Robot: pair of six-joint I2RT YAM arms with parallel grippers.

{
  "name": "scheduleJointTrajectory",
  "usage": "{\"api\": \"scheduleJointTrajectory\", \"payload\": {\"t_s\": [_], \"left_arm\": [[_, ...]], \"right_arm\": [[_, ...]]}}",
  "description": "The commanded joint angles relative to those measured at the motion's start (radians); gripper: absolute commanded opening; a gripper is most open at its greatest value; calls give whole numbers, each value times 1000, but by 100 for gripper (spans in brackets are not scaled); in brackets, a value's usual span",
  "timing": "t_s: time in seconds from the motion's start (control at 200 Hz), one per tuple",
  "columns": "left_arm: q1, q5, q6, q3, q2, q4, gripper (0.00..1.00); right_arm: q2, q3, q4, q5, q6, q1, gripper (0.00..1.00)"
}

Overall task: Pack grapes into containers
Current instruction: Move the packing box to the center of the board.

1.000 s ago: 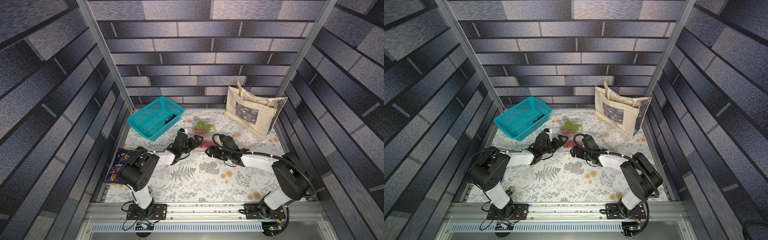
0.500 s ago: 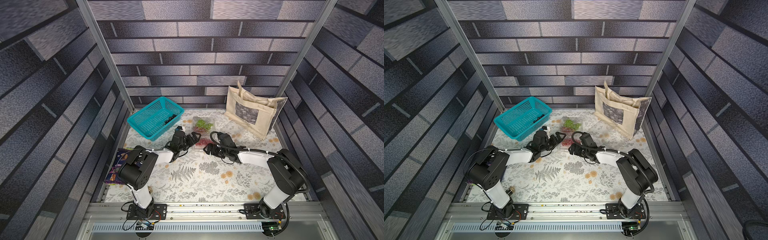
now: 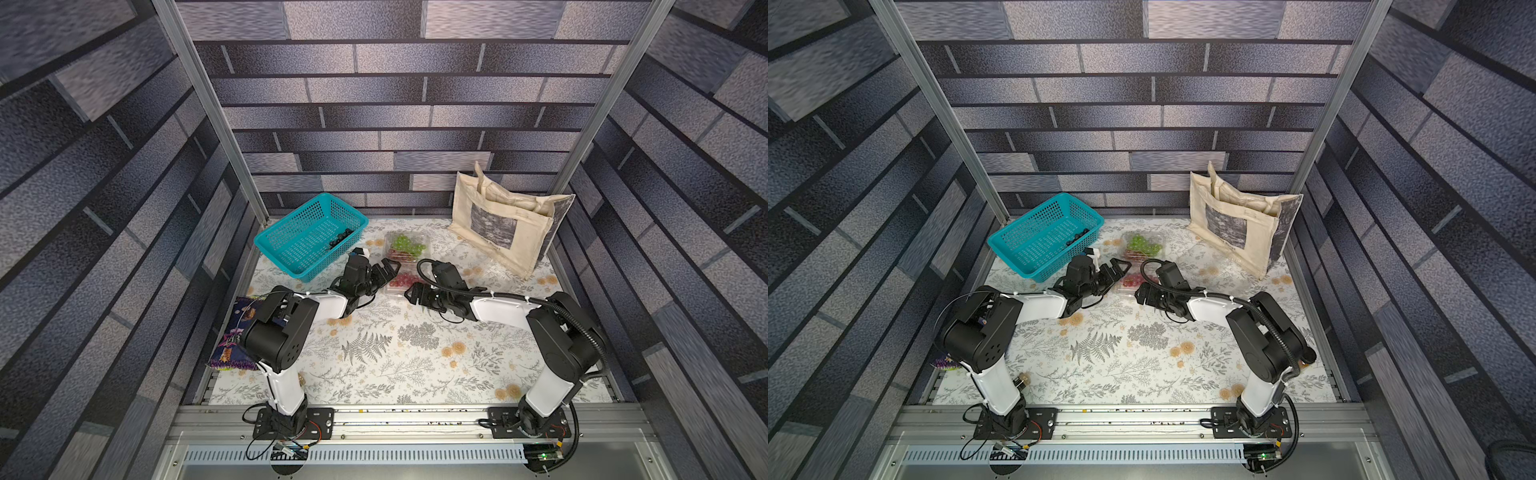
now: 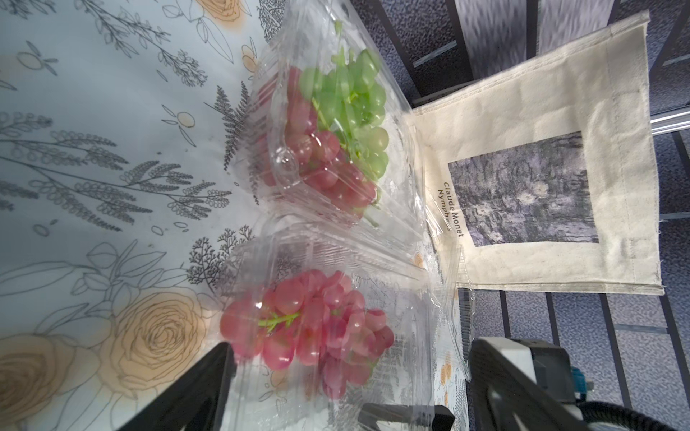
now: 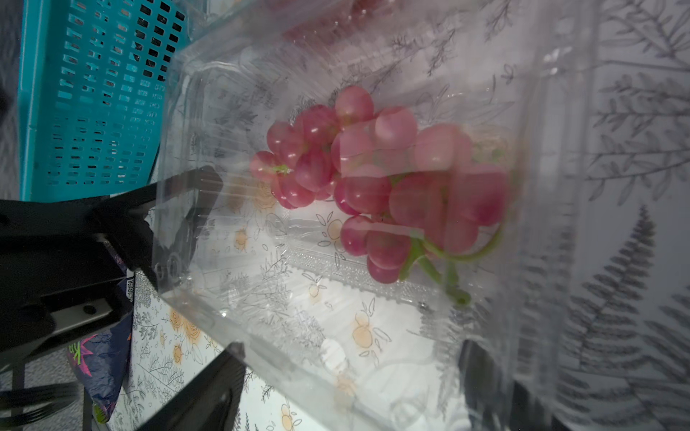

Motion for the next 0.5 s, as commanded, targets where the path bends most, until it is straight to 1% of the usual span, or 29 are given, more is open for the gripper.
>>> {"api": "scheduleJointTrajectory", "payload": {"t_s": [0.0, 0.496], "left_arm": [[5, 18, 6, 28, 9, 5, 100], [26, 27, 7, 9, -6, 8, 100]], "right_arm": [[23, 40, -26, -1, -12, -16, 90], [66, 103, -63, -16, -65, -39, 90]]}}
